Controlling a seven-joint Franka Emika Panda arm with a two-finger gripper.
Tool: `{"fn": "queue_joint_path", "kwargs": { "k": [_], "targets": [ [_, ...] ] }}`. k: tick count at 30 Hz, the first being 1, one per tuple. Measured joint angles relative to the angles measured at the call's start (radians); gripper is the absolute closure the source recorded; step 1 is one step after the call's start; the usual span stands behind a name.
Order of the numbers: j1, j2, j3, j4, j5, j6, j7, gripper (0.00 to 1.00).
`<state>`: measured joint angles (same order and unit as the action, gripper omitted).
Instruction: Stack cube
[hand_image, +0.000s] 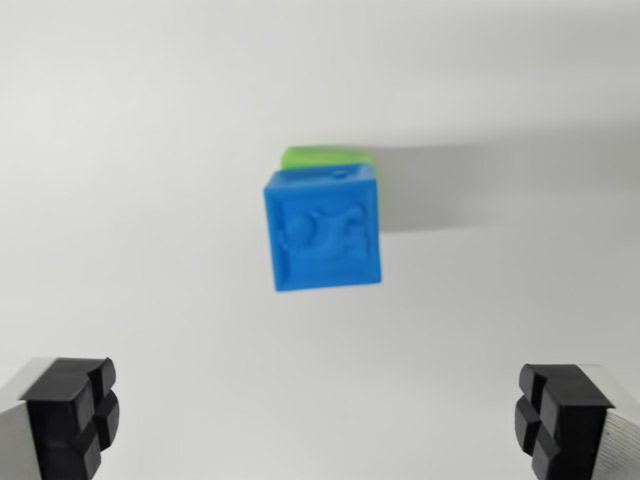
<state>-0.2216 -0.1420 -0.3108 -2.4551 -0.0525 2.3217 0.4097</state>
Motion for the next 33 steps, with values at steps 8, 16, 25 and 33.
{"fn": "queue_joint_path", "kwargs": {
  "k": [8, 16, 25, 33],
  "targets": [
    [0.000, -0.051, 0.004, 0.038, -0.015, -0.088, 0.013, 0.00],
    [0.000, -0.092, 0.009, 0.082, -0.023, -0.171, 0.020, 0.00],
    [0.000, -0.122, 0.016, 0.131, -0.026, -0.249, 0.025, 0.00],
    [0.000, -0.136, 0.019, 0.162, -0.028, -0.294, 0.027, 0.00]
  ]
}}
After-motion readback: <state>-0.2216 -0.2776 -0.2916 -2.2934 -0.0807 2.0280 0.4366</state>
